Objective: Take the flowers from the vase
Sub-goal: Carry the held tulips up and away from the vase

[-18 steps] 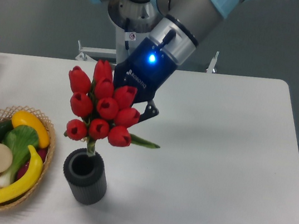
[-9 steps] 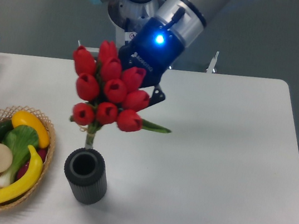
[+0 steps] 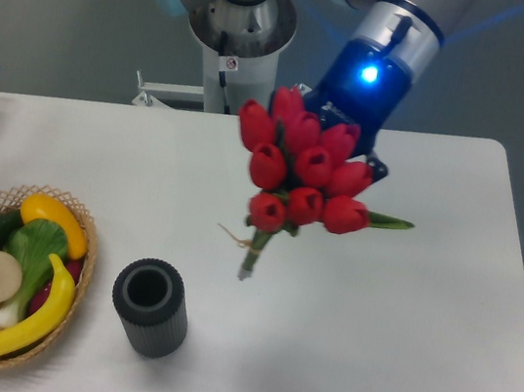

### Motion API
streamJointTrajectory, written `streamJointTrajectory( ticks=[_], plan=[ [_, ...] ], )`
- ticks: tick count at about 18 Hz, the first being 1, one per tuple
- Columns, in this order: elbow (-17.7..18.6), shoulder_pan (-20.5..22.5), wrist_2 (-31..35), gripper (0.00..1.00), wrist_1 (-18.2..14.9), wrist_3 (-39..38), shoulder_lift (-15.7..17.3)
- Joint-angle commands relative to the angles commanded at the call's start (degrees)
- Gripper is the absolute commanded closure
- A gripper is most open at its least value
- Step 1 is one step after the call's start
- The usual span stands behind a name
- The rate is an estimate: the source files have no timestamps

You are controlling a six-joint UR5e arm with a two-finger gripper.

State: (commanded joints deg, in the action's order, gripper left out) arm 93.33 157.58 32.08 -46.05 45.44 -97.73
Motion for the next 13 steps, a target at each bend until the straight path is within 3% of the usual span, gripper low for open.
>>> streamJointTrajectory(
  ticks=[13],
  plan=[
    [2.20, 0.44, -0.09, 0.60, 0.09, 0.09, 0.62]
  ],
)
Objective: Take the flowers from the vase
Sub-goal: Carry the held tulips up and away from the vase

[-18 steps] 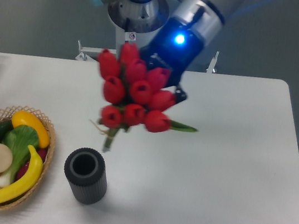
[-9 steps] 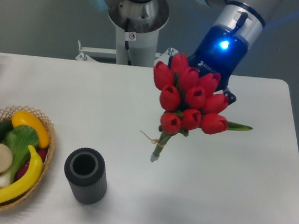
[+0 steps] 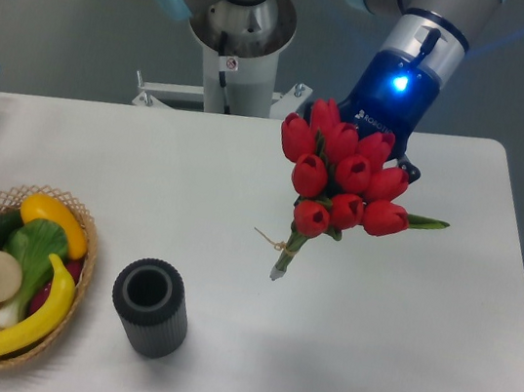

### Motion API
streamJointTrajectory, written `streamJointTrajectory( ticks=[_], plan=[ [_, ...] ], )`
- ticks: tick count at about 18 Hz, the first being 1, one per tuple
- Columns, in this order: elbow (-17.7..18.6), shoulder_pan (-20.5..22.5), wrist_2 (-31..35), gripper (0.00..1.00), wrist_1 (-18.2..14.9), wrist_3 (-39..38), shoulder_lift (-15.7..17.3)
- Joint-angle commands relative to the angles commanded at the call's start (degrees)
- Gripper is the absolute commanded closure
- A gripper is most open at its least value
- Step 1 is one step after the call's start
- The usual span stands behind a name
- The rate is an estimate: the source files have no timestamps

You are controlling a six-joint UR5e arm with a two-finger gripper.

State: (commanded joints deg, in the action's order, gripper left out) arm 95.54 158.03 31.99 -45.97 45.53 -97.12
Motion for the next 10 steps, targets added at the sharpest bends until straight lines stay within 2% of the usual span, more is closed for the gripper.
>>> streamJointTrajectory(
  ticks=[10],
  plan=[
    [-0.09, -0.09, 0.00, 0.60, 0.00, 0.00, 0.09]
  ],
)
